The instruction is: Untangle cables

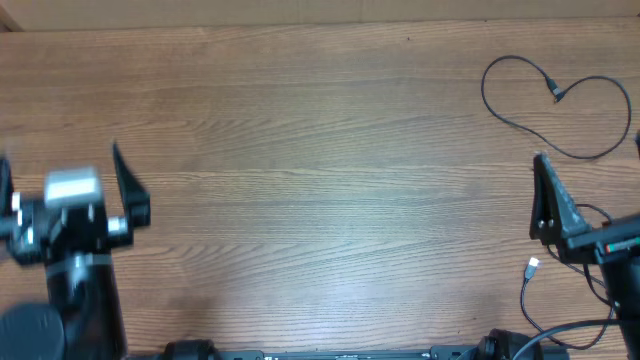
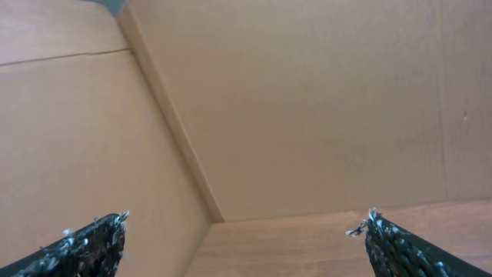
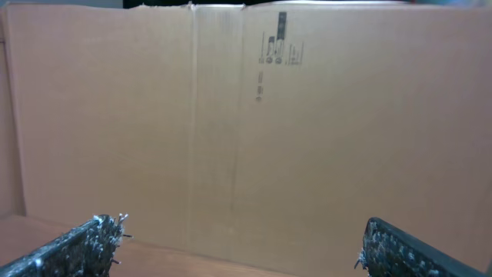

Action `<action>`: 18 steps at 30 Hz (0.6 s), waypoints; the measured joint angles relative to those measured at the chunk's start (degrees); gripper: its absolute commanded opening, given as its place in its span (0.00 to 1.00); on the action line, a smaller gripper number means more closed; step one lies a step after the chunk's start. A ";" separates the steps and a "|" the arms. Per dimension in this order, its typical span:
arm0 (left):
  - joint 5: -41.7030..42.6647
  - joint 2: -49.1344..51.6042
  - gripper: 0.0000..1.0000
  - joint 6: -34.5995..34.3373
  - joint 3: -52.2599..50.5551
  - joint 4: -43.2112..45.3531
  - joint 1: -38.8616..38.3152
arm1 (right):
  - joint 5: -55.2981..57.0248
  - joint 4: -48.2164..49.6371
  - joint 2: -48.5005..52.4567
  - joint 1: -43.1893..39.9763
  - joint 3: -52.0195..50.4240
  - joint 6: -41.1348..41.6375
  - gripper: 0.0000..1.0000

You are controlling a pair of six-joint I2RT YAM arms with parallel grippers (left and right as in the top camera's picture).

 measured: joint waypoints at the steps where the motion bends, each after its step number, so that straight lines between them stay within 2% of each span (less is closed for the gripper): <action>1: 1.62 -2.73 0.99 -0.33 -2.25 0.04 1.68 | 0.35 0.00 -0.37 -0.11 -0.26 0.00 1.00; 7: 5.97 -9.11 1.00 -0.66 -8.22 0.68 3.39 | 5.03 0.66 -0.57 -0.28 -4.66 -0.09 1.00; 14: 7.28 -8.20 1.00 -0.63 -8.28 0.70 3.39 | 8.04 2.93 0.02 -0.28 -7.26 0.02 1.00; 18: 7.52 -7.08 1.00 -0.66 -8.39 -3.17 3.41 | 8.41 2.16 -0.02 -0.28 -7.26 0.02 1.00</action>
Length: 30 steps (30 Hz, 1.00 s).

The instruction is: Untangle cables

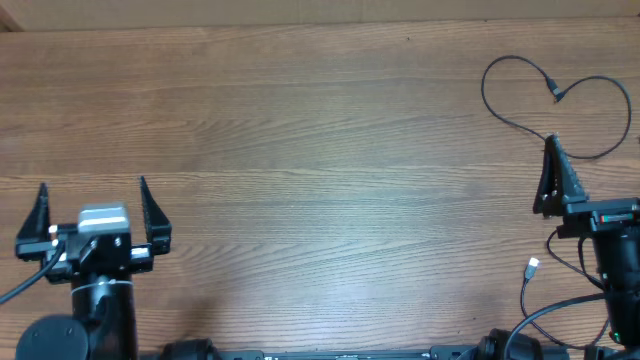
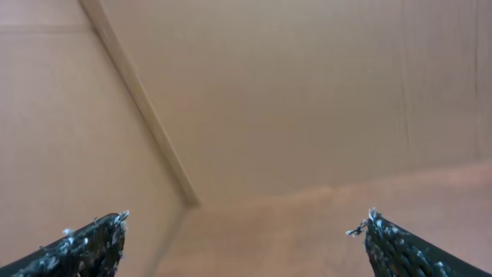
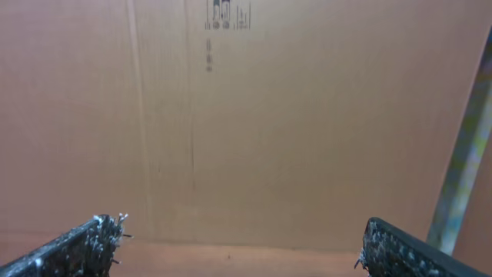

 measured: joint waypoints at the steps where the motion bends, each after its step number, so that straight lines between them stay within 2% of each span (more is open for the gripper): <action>1: 0.13 0.17 1.00 0.00 0.00 -2.34 -0.02 | -0.02 -0.94 -0.02 0.00 0.00 0.02 1.00; 8: 0.79 0.39 1.00 -0.09 -0.70 -9.81 -0.02 | 0.39 -14.49 0.00 0.55 -0.02 0.07 1.00; 13: 4.48 -0.57 1.00 -0.87 -2.16 -10.05 -0.09 | 0.98 -23.47 0.00 3.56 -0.17 -0.02 1.00; 17: 7.50 -5.84 1.00 -4.61 -7.43 -8.59 -1.92 | 5.40 -24.96 -0.02 6.80 -0.85 0.00 1.00; 24: 9.11 -23.04 1.00 -11.58 -17.57 -9.31 -4.24 | 15.41 -25.40 0.00 14.05 -1.84 -0.04 1.00; 30: 9.11 -24.39 1.00 -13.18 -17.44 -7.76 -5.40 | 19.43 -24.81 -0.07 17.05 -2.47 -0.07 1.00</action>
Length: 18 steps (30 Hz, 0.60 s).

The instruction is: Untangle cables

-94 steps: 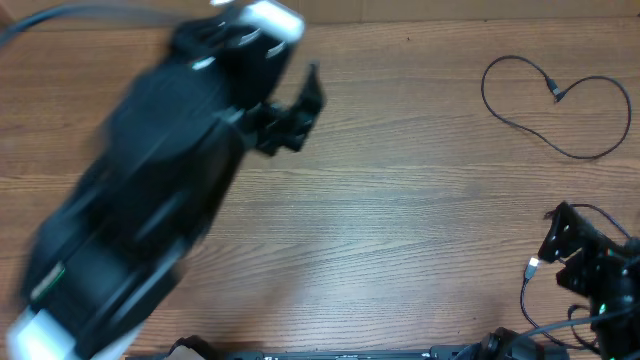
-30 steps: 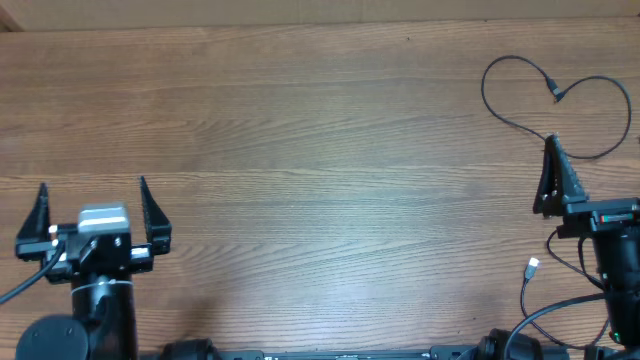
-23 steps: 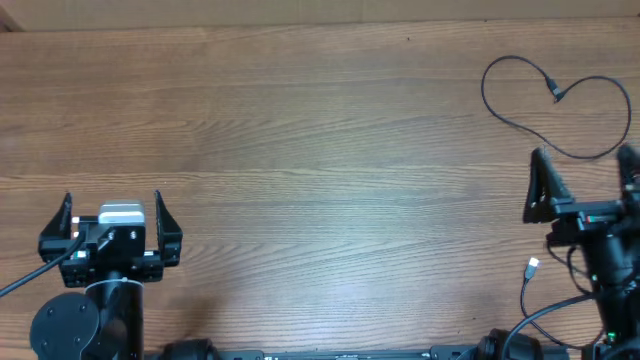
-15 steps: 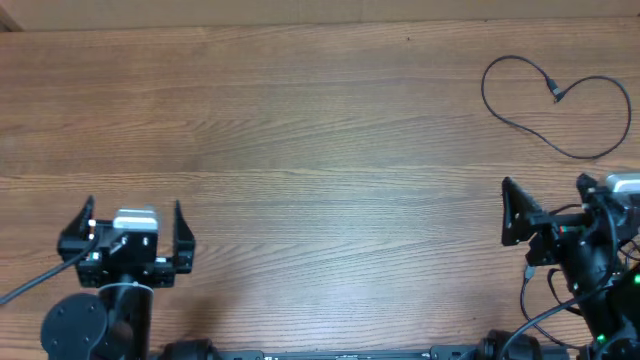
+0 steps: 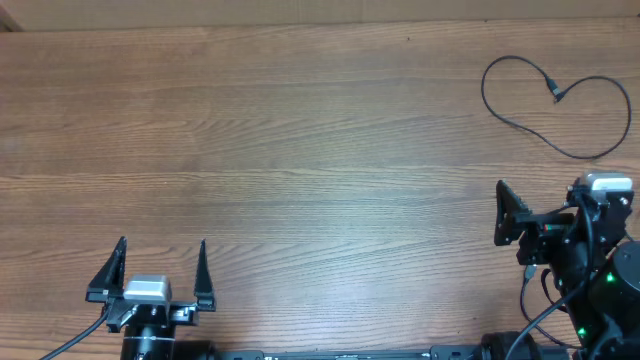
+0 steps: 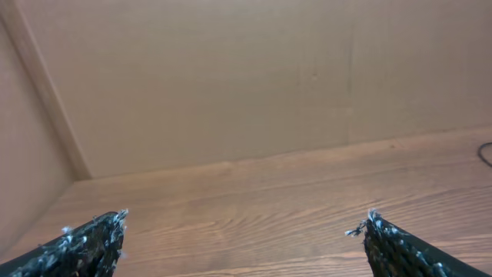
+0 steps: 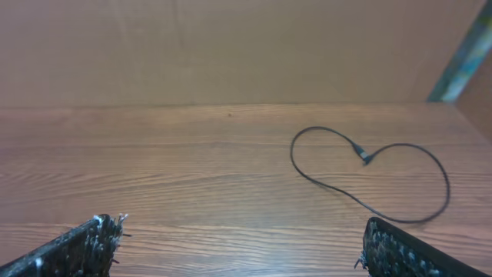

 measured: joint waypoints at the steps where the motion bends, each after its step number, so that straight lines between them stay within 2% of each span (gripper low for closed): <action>1: 0.00 0.00 1.00 -0.09 0.00 -0.02 -0.39 | 0.87 0.72 -0.04 0.11 -0.68 0.04 1.00; 12: 0.00 0.00 1.00 -0.11 0.00 -1.36 -4.81 | 4.50 14.62 0.17 0.22 -21.64 0.04 1.00; 18: 0.00 0.00 1.00 -0.11 0.00 -1.79 -4.81 | 4.55 17.42 0.35 0.22 -24.46 0.04 1.00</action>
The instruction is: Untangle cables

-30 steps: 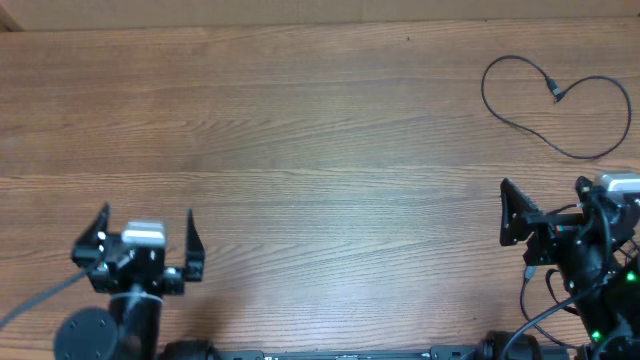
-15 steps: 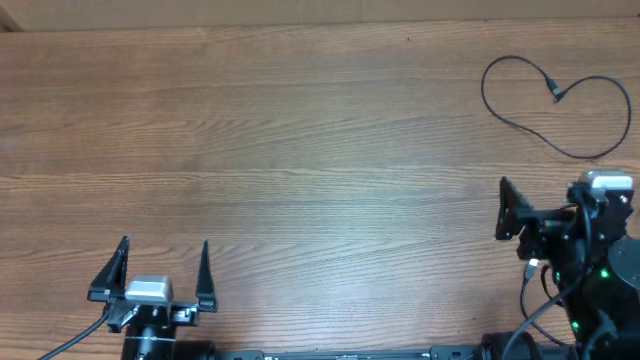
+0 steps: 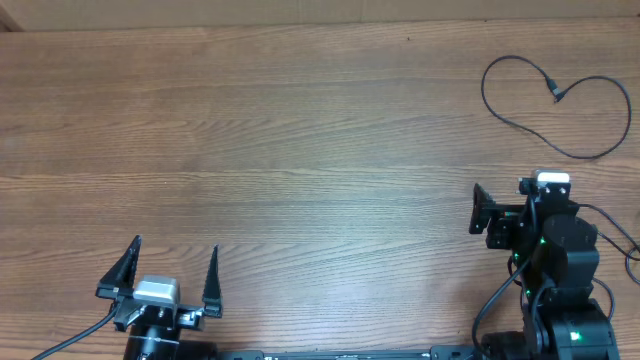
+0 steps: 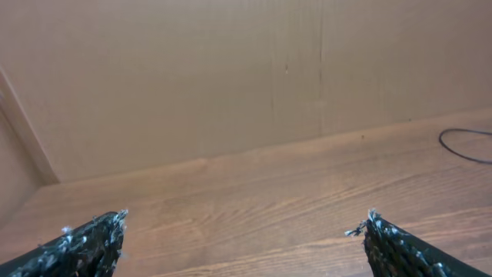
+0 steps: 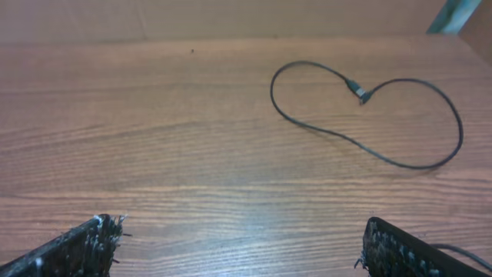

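One thin black cable (image 3: 556,104) lies in a loose open loop on the wooden table (image 3: 300,150) at the far right, its small plug (image 3: 556,94) inside the loop. It also shows ahead in the right wrist view as the cable (image 5: 361,115), and its edge shows in the left wrist view (image 4: 463,151). My right gripper (image 5: 242,223) is open and empty, short of the loop; one right finger (image 3: 479,212) shows overhead. My left gripper (image 3: 175,247) stands open and empty at the front left edge, far from the cable.
A cardboard wall (image 4: 231,69) closes off the far side of the table. Beside the right arm (image 3: 548,240) a dark lead (image 3: 612,228) runs off to the right edge; a piece of lead (image 5: 453,250) also shows at the bottom right of the right wrist view.
My right arm has shifted a little to the left, and its camera now looks down more steeply at the loop. The left wrist view has turned slightly right, catching the cable's edge. Both grippers stay open.
At first both open grippers stood mid-table at the left and right sides, facing the cardboard wall. Then both were somewhat nearer the front. Later the left was at the front edge and the right low by the loop, where they remain. The cable has not moved.
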Action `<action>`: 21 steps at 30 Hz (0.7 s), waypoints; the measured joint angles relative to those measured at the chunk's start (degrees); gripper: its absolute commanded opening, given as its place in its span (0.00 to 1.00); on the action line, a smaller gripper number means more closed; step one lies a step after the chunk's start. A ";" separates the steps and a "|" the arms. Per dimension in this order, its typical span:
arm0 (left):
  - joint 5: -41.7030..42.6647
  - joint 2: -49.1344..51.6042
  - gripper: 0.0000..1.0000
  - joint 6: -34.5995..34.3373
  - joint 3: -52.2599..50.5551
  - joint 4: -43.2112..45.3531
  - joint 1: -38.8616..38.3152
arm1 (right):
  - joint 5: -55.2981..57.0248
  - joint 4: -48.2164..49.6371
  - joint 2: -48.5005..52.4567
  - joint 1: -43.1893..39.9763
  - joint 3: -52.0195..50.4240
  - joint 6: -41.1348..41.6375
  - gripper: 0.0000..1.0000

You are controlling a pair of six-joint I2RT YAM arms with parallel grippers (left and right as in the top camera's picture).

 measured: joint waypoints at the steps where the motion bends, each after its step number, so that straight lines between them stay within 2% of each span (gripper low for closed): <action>1: 0.00 0.00 1.00 0.00 -0.02 -0.50 -0.02 | 0.00 0.26 -0.11 0.00 0.00 0.00 1.00; 7: 0.00 0.00 1.00 0.00 0.00 -6.97 -0.02 | 0.00 -0.79 -0.17 0.00 0.00 -0.02 1.00; 14: 0.00 0.00 1.00 0.00 -0.02 -21.94 0.00 | 0.00 -4.39 -0.17 0.00 0.00 -0.02 1.00; 21: 0.00 0.00 0.99 0.00 -0.13 -22.43 -0.02 | 0.02 -5.57 -0.17 0.00 0.00 0.00 1.00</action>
